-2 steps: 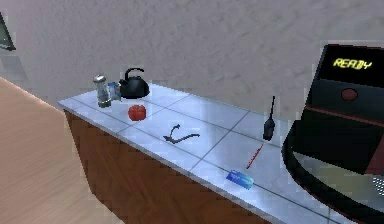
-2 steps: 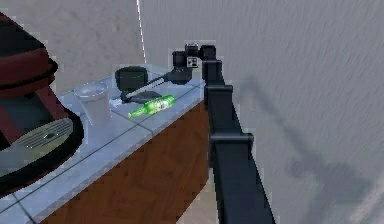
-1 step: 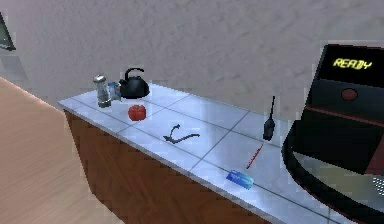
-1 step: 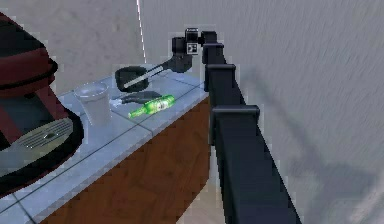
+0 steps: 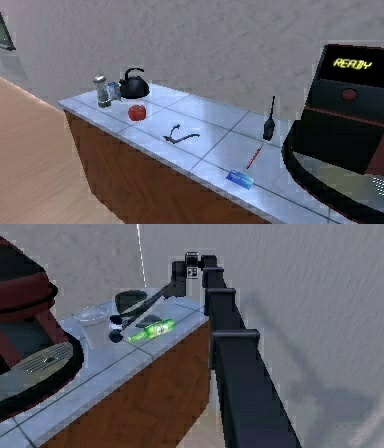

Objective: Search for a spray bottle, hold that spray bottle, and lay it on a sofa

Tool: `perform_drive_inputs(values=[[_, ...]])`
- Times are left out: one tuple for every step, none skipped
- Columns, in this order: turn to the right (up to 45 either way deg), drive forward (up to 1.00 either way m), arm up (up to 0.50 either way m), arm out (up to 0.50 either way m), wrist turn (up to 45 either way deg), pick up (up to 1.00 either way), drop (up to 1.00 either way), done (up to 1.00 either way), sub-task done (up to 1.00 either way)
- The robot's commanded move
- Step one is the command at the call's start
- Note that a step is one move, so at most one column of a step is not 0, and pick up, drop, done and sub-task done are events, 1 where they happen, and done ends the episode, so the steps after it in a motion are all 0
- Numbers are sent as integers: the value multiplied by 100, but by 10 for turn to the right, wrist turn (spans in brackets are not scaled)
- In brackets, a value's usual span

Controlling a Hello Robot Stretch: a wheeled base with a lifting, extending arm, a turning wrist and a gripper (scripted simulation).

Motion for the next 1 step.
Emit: perform_drive_inputs(values=[[0,0,0,0,-210,0,0,0,0]])
